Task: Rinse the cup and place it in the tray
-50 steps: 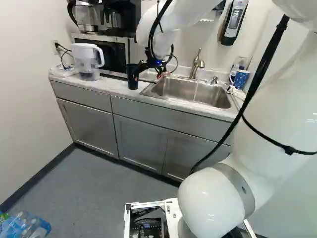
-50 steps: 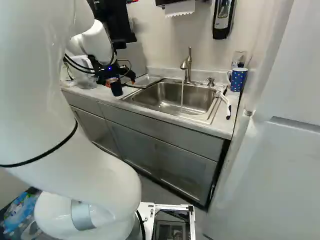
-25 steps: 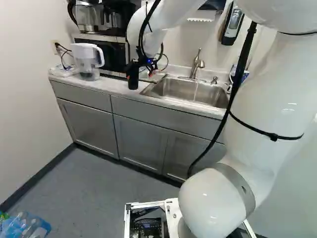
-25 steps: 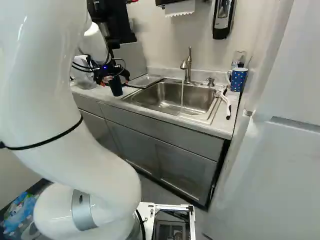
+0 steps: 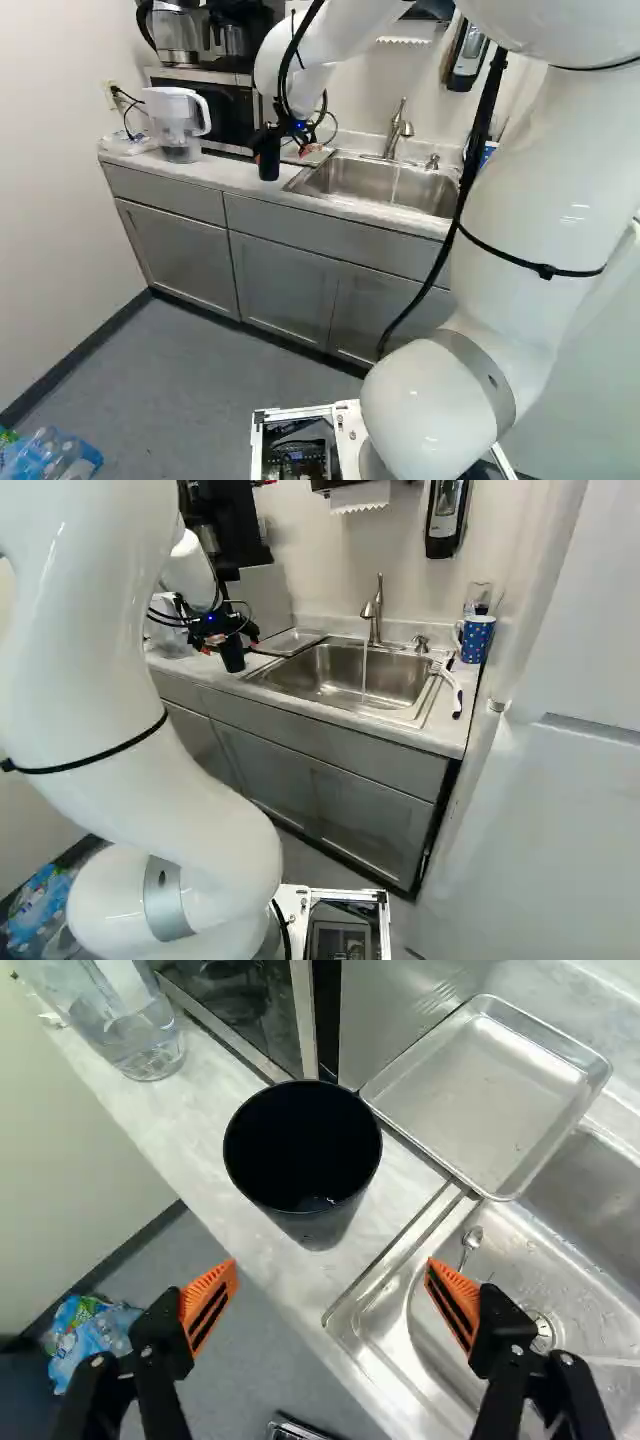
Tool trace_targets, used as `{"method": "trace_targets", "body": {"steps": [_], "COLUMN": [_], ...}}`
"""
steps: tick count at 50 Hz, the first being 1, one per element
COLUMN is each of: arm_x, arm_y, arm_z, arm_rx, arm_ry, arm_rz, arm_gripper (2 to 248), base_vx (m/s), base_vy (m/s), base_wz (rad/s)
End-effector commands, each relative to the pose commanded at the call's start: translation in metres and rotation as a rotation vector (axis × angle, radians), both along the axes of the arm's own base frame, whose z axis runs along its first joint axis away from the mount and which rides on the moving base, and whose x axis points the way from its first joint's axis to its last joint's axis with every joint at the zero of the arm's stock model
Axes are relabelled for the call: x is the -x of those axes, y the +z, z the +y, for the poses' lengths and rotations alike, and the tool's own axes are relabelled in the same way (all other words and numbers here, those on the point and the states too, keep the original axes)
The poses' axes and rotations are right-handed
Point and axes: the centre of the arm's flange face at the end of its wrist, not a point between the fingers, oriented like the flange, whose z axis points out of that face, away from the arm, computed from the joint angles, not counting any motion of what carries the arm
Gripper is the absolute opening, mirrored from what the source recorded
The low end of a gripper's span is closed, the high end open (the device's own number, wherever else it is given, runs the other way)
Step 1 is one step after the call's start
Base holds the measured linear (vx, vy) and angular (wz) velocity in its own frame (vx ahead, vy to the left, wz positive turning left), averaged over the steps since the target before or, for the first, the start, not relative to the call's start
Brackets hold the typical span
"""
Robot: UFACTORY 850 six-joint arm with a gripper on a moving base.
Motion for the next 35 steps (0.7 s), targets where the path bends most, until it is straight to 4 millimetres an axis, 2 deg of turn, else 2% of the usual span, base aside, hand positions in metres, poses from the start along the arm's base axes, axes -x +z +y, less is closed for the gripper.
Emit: {"method": "trace_targets", "body": {"steps": [35], "arm_x": [0.005], "arm_y": [-0.028], "arm_z": [0.007], "arm_rx": [-0.045], "arm_ry": [0.016], "arm_rz": [-0.128], "arm_gripper": [247], "base_vx": [0.0], "base_vy": [0.0], "base_wz": [0.0]}}
